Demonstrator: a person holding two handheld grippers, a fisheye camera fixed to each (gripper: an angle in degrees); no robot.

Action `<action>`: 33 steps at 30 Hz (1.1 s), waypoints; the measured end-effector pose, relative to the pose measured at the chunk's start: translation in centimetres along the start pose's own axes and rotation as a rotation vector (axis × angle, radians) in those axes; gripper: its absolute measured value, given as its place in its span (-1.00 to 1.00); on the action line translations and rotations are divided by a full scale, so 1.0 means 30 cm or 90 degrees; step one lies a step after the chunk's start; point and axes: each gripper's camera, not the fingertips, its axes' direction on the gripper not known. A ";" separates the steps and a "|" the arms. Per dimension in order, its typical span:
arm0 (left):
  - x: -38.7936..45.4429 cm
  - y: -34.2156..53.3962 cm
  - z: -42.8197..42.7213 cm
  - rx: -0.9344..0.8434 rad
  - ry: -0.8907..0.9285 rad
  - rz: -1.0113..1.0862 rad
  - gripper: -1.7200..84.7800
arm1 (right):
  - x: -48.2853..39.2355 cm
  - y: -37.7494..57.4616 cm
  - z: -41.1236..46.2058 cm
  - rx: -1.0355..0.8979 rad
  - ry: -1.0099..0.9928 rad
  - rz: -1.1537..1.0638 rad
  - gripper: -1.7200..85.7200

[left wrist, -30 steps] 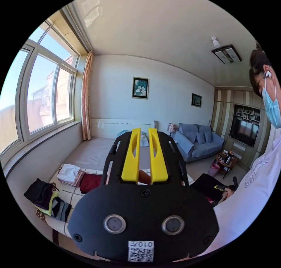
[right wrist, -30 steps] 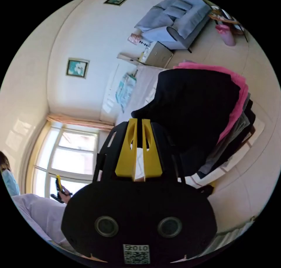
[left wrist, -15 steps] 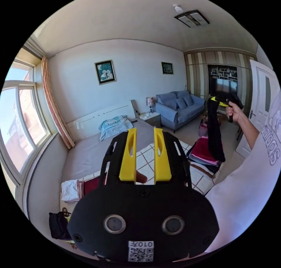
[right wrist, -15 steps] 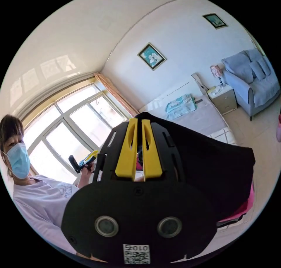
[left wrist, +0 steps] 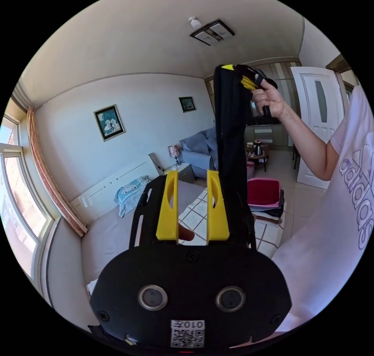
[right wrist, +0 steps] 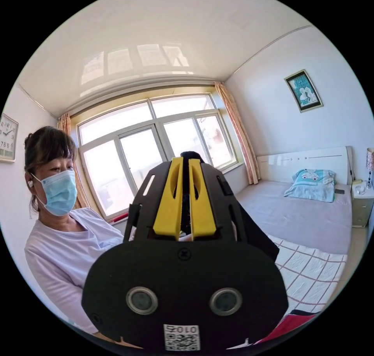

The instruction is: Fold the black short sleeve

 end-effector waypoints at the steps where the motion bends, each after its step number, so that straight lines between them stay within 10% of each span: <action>1: -0.005 -0.003 -0.008 0.008 0.011 0.012 -0.74 | 0.005 -0.002 0.044 -0.010 -0.009 0.012 -0.87; 18: -0.442 0.040 -0.085 -0.059 0.074 -0.103 -0.96 | 0.099 -0.041 0.571 -0.228 -0.082 0.085 -0.85; 25: -0.721 0.044 -0.033 0.131 0.470 -0.304 -0.96 | 0.121 -0.057 0.601 -0.200 -0.117 0.080 -0.81; 33: -0.914 0.079 0.042 0.230 0.389 -0.539 -0.96 | -0.018 -0.091 0.444 -0.110 -0.040 -0.012 -0.72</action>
